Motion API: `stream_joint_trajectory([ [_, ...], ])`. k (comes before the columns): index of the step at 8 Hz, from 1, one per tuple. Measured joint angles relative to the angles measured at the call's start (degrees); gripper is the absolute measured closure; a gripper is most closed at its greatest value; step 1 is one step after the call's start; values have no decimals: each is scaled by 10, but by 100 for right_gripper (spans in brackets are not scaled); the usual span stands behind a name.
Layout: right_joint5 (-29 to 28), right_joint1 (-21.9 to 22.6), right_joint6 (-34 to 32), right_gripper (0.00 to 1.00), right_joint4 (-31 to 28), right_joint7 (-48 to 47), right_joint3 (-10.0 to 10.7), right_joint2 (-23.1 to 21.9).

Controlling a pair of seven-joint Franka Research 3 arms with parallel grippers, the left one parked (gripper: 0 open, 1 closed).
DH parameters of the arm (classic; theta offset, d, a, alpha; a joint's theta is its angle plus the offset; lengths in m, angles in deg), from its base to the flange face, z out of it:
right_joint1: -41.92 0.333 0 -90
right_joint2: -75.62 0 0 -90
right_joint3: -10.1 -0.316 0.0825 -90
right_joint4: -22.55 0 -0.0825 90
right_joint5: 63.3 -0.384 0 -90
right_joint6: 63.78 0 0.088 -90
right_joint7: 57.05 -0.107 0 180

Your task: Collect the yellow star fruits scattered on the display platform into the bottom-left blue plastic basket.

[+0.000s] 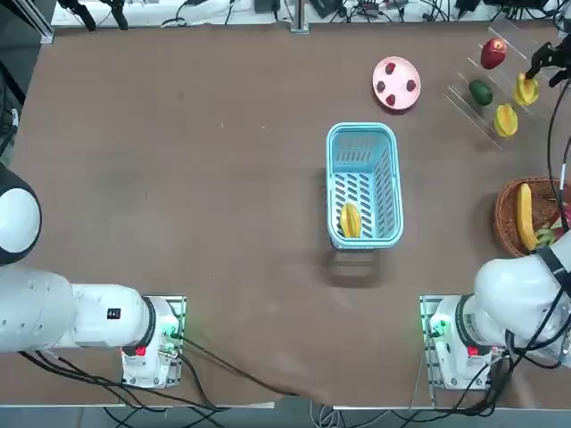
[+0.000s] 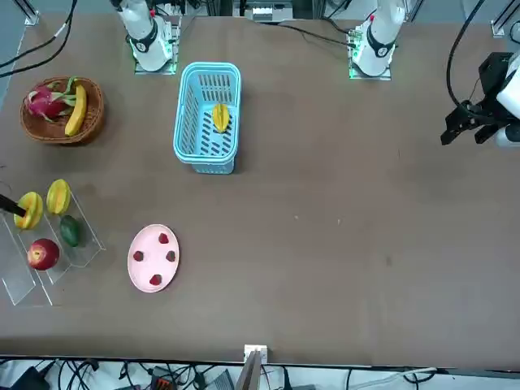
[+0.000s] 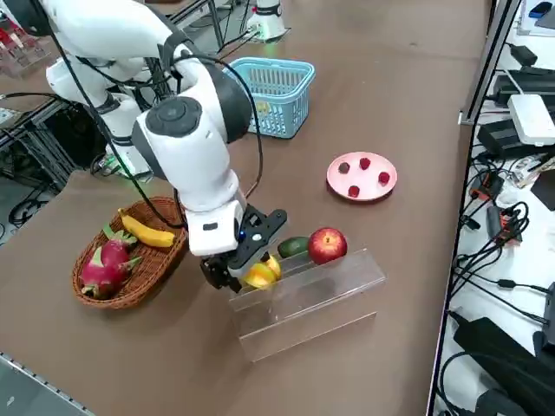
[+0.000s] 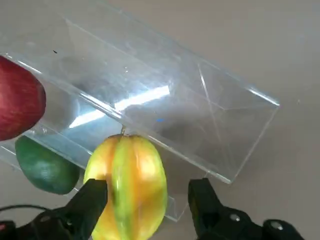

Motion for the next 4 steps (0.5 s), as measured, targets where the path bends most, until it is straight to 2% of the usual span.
stream_joint_trajectory([
  [4, -1, 3, -1, 5, -5, -19, -7, -3],
])
